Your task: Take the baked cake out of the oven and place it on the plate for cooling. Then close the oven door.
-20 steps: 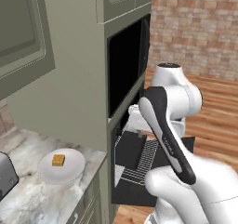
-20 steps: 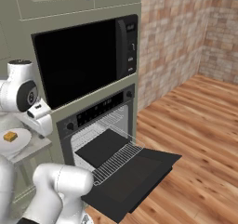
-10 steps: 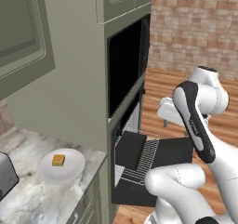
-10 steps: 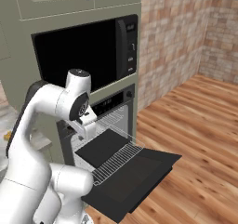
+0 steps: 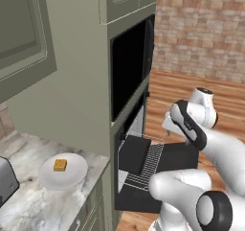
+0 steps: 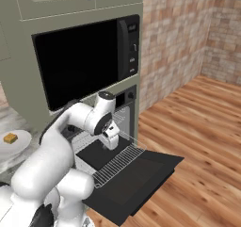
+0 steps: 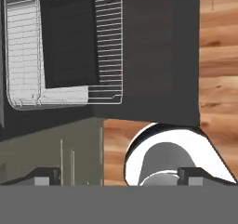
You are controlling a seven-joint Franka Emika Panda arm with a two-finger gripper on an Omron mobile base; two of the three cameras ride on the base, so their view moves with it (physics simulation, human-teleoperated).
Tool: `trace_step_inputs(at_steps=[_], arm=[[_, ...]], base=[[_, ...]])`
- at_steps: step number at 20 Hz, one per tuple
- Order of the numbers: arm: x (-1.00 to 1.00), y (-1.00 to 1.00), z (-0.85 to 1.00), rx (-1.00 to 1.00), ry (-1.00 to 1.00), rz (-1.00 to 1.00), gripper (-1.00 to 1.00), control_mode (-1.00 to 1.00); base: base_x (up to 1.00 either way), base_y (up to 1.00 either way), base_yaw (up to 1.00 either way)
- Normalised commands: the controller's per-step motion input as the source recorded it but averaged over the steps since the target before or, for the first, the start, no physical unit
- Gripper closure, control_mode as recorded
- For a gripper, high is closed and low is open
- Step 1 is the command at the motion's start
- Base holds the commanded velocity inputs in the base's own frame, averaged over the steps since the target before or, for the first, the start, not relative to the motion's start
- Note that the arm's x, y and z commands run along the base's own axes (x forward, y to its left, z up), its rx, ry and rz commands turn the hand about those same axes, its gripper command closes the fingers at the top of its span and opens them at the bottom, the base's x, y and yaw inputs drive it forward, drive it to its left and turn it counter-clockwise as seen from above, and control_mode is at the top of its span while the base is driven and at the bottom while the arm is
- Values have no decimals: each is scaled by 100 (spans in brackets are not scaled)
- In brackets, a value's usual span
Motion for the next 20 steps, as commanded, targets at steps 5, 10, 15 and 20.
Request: trace_step_inputs(at_steps=[5,10,15,20], arm=[[82,-28,-100,0,-1,0,-100,-100],[67,-32,-100,0,0,3,-100,-100],[61,-18,-79,0,0,2,-100,-100],[65,0,-38,0,0,0,-100,-100]], base=[[0,0,0],[0,0,0],[0,0,0],[0,0,0]])
